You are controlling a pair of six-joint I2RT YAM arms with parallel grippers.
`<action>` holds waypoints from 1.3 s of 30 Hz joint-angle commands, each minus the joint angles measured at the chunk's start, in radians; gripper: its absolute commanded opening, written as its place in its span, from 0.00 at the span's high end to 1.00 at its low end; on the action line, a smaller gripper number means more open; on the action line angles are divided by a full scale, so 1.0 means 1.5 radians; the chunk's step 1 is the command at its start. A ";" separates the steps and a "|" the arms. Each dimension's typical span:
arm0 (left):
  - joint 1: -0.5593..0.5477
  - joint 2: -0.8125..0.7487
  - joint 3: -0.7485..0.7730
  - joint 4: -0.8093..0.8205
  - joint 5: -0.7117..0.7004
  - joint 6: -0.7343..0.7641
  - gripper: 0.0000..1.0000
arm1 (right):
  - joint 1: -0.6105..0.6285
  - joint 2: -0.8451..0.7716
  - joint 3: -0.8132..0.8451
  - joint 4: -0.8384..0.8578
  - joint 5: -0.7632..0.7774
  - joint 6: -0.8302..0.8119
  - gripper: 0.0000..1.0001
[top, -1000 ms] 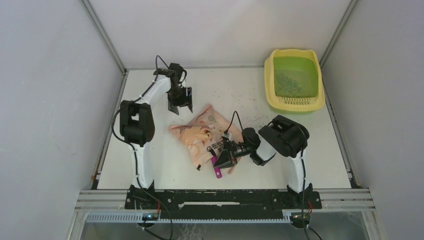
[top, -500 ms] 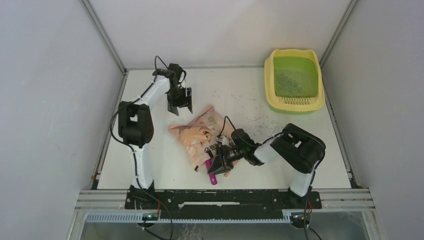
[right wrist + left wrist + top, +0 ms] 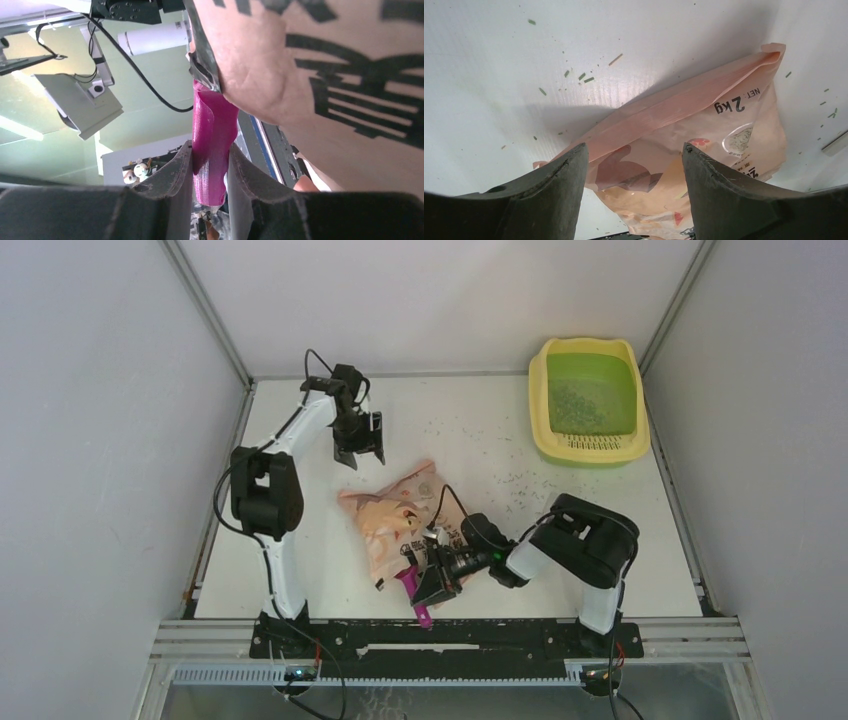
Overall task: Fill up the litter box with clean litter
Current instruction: 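Scoop the cat litter from the cat litter bag.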
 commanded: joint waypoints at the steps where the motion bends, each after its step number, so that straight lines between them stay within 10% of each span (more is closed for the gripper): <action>1: 0.004 -0.041 -0.017 0.007 0.009 -0.002 0.27 | 0.009 0.042 -0.037 0.236 -0.051 0.105 1.00; 12: 0.004 -0.041 -0.018 0.006 0.006 -0.006 0.27 | 0.019 0.077 -0.130 0.347 -0.039 0.124 1.00; 39: 0.001 -0.048 -0.027 0.008 0.010 -0.009 0.27 | 0.082 0.102 -0.147 0.334 0.067 0.101 0.64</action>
